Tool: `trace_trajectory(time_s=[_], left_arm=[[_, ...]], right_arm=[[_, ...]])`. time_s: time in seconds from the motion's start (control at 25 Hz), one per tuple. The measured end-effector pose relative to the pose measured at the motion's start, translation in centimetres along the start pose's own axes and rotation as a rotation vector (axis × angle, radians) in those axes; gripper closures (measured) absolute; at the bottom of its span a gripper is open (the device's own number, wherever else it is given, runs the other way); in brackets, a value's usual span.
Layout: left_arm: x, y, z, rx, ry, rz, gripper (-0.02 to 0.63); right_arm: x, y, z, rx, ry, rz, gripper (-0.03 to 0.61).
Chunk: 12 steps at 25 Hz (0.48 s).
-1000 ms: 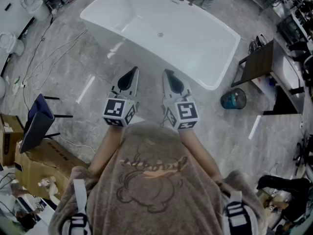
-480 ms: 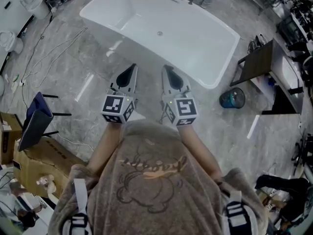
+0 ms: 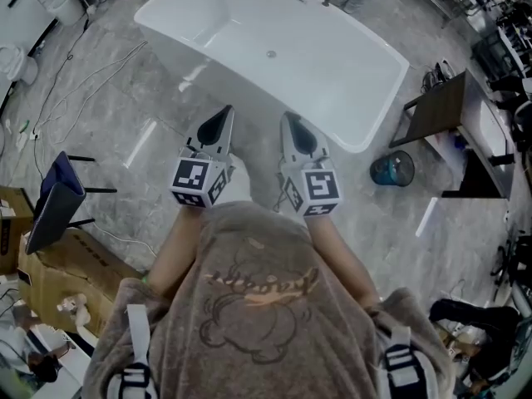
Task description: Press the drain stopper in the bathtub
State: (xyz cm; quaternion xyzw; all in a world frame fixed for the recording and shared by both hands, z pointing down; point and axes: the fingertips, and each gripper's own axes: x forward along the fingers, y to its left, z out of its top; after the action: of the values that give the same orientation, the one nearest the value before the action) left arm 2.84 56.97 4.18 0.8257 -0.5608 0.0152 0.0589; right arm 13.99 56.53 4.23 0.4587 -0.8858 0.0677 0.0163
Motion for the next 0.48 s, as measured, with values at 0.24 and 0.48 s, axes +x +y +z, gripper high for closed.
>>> trace_trajectory(time_s=[0.24,0.48], left_arm=[[2.8,0.9,0.2,-0.007,-0.001,-0.028,0.612],[6.0,3.4,1.1,-0.018,-0.007,-0.043,0.612]], right_arm=[[2.1,-1.9,-0.1,0.004,0.004,-0.031,0.575],[5.5,-3.5,0.0,0.013,0.005,-0.042,0.575]])
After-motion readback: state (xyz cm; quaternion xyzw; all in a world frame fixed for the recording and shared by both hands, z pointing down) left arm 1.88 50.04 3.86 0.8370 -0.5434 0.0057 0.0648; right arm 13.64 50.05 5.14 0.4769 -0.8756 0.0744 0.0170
